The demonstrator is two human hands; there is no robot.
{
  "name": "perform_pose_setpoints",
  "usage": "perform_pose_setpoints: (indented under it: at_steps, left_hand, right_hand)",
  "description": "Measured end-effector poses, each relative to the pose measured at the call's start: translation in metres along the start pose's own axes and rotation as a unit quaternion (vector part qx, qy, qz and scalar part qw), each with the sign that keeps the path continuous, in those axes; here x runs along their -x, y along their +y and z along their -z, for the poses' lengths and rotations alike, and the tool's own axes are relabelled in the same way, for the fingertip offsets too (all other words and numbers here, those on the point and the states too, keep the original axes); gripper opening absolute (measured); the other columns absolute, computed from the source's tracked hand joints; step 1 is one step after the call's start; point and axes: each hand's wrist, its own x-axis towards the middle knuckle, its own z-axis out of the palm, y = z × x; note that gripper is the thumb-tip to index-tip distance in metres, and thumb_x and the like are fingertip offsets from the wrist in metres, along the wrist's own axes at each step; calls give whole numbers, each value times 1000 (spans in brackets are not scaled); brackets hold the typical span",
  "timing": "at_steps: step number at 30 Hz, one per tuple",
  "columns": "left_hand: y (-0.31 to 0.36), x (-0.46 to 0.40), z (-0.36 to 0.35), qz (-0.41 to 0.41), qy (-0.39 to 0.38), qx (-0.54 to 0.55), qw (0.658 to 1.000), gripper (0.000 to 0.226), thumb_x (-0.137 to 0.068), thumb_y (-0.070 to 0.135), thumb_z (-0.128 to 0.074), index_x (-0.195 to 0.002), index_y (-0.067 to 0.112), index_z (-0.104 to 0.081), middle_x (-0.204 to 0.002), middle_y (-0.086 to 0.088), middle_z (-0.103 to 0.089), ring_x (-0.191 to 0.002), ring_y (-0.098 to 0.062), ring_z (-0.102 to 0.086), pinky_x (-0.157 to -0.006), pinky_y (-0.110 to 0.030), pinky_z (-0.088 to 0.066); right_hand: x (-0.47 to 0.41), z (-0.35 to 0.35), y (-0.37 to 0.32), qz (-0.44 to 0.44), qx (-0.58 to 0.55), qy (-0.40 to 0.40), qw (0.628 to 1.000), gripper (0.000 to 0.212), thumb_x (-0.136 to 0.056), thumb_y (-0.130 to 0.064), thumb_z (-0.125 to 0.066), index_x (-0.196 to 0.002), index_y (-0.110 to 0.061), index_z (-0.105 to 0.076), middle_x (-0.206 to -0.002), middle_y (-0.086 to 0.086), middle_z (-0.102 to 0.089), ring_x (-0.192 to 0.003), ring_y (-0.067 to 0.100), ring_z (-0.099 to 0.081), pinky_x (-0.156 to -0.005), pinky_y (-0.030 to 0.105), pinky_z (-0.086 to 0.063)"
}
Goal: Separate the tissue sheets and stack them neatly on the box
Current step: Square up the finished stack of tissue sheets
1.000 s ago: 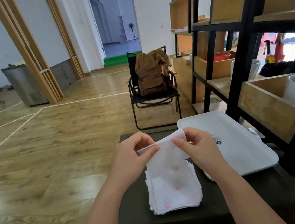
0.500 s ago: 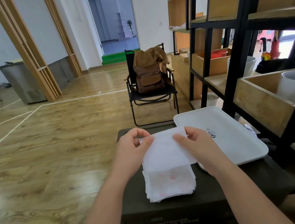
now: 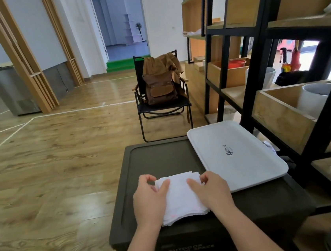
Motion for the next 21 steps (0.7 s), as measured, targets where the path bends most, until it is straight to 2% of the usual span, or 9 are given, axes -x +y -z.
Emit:
perform_pose_setpoints:
  at_steps: [3,5,7,9,10,11,13,17,21]
  left_hand:
    - [2,-3,13,31,-19,-10,999,29,-93,53,-55,-104,26,-51,-89,6,-60,-74,-4,-54,-57,-25,-38]
    - [-2,-6,28,89,-56,8,994,42,-100,56,-33,-109,21,-55,-101,3,-62,-85,-7,-57,-71,-31,-46]
    - [-6,-3,41,135,-104,9,985,59,-98,63,-20,-103,19,-59,-106,1,-63,-93,-16,-60,-88,-39,-49]
    - [-4,6,41,128,-164,-79,975,72,-91,74,-14,-99,18,-59,-108,4,-61,-92,-14,-58,-85,-35,-46]
    - [-1,9,34,118,-192,-134,965,83,-88,78,-11,-113,16,-61,-116,0,-61,-100,-16,-57,-86,-35,-44]
    - [3,10,25,106,-209,-188,954,91,-87,78,-10,-130,13,-56,-128,-6,-58,-114,-21,-54,-92,-37,-41]
    - [10,9,3,89,-204,-262,939,96,-90,77,-11,-144,4,-41,-145,-14,-46,-133,-29,-39,-107,-41,-30]
    - [26,3,-21,114,-215,-296,924,102,-88,79,-8,-146,0,-36,-148,-15,-41,-137,-30,-32,-107,-38,-30]
    - [38,-5,-23,138,-245,-268,922,98,-89,79,-16,-149,3,-35,-150,-13,-40,-136,-30,-36,-106,-37,-34]
  right_hand:
    - [3,10,2,-5,-10,0,1000,33,-85,-53,-61,-92,-21,-57,-93,-5,-62,-80,9,-55,-62,24,-37]
    - [3,19,6,-11,-36,-7,999,39,-88,-56,-55,-109,-24,-57,-110,-2,-62,-89,8,-54,-71,23,-38]
    - [5,26,9,-36,-55,-29,997,58,-90,-60,-50,-133,-21,-49,-129,1,-57,-107,13,-53,-84,26,-39]
    - [6,26,8,-66,-67,-70,993,73,-90,-63,-48,-145,-15,-39,-143,4,-48,-126,21,-48,-92,31,-38]
    - [6,23,6,-77,-69,-96,990,79,-89,-65,-47,-146,-12,-37,-146,5,-45,-131,23,-45,-92,31,-37]
    - [7,19,2,-86,-67,-119,987,84,-88,-67,-46,-146,-9,-36,-147,6,-44,-131,24,-45,-91,30,-37]
    - [7,10,-7,-89,-43,-144,985,87,-86,-70,-45,-143,-5,-40,-141,9,-50,-122,25,-52,-88,28,-41]
    - [1,2,-16,-80,-11,-157,984,78,-85,-69,-49,-131,-6,-52,-106,3,-57,-88,19,-55,-75,30,-47]
    - [-7,9,-16,-127,-52,-171,976,76,-85,-60,-58,-138,-7,-45,-122,7,-55,-91,20,-53,-70,29,-44]
